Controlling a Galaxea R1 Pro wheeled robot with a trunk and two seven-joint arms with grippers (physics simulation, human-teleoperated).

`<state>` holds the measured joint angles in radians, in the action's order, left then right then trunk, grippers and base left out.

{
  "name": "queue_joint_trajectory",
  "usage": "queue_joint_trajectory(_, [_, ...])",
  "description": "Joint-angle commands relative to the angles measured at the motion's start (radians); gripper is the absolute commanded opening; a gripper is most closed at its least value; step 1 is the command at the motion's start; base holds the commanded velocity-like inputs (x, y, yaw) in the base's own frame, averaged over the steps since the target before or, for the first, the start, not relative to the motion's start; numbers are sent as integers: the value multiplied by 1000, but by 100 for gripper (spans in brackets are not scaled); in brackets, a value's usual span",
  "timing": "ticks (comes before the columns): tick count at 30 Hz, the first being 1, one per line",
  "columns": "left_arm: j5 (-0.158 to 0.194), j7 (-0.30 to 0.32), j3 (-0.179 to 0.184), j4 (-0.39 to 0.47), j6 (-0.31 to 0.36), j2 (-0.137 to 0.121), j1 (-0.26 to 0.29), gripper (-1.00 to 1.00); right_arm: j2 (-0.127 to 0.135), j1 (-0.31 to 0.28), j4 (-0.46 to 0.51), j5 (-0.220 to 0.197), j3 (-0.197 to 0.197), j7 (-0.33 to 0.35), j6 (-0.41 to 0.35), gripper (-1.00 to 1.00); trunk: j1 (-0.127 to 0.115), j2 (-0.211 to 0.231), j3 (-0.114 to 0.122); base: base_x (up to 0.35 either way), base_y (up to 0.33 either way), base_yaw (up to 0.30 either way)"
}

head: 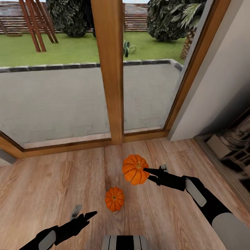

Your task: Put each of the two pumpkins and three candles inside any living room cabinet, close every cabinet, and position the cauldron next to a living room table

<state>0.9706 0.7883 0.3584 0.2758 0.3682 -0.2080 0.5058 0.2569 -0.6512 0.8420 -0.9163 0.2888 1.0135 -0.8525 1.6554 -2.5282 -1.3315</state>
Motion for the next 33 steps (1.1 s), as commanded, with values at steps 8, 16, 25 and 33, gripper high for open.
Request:
queue_joint_trajectory(8, [10, 3, 4, 0, 8, -1, 0, 100, 1, -1, -1, -8, 3, -3, -6, -100, 3, -2, -32, 0, 0, 0])
queue_joint_trajectory(16, [10, 3, 4, 0, 8, -2, 0, 100, 1, -1, -1, -7, 3, -5, -5, -100, 7, -4, -63, 0, 0, 0])
queue_joint_trajectory(25, [10, 6, 5, 0, 8, -1, 0, 100, 1, -1, -3, -7, 3, -6, -5, -100, 8, -5, -70, 0, 0, 0])
queue_joint_trajectory(33, [10, 1, 4, 0, 9, -2, 0, 100, 1, -1, -4, -7, 3, -6, -4, -100, 8, -5, -70, 98, -76, 0])
